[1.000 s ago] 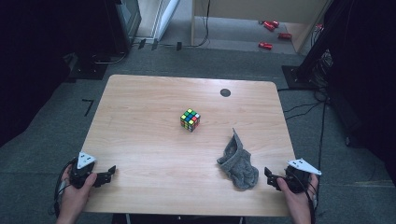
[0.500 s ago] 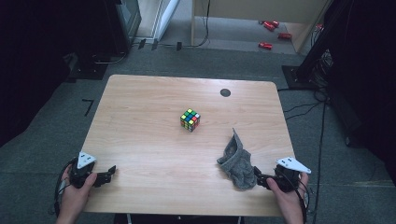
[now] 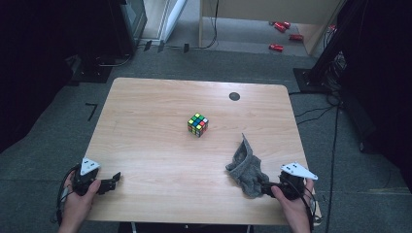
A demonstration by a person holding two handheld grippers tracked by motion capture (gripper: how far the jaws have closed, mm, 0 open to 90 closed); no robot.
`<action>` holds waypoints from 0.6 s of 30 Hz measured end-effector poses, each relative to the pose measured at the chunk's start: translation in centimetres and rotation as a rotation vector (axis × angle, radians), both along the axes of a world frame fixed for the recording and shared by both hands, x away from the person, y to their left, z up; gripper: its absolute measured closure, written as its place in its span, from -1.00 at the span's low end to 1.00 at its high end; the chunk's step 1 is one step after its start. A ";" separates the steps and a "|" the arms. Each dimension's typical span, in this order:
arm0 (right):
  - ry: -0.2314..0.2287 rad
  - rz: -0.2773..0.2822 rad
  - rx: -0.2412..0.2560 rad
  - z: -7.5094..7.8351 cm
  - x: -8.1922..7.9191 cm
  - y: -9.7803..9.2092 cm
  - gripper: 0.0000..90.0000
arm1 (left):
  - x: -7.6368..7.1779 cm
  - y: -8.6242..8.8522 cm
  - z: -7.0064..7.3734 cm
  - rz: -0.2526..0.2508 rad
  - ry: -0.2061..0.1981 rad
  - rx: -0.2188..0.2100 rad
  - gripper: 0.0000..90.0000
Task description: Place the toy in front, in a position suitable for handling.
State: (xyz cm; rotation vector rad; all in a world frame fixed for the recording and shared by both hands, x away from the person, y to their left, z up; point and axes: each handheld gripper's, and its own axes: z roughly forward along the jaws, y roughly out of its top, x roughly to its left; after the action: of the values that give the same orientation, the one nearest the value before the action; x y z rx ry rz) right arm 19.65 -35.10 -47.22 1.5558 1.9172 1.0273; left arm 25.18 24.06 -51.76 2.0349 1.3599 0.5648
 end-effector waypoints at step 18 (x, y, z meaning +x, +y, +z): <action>0.011 0.143 0.012 -1.8 1.4 4.6 -0.88 | 0.1 -0.1 0.0 0.010 0.002 0.001 -0.85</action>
State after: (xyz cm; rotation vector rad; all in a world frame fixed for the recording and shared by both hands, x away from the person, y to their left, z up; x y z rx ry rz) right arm 21.01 -30.48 -49.02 1.4506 2.0580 1.0926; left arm 25.25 23.94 -51.75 2.0307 1.3720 0.5679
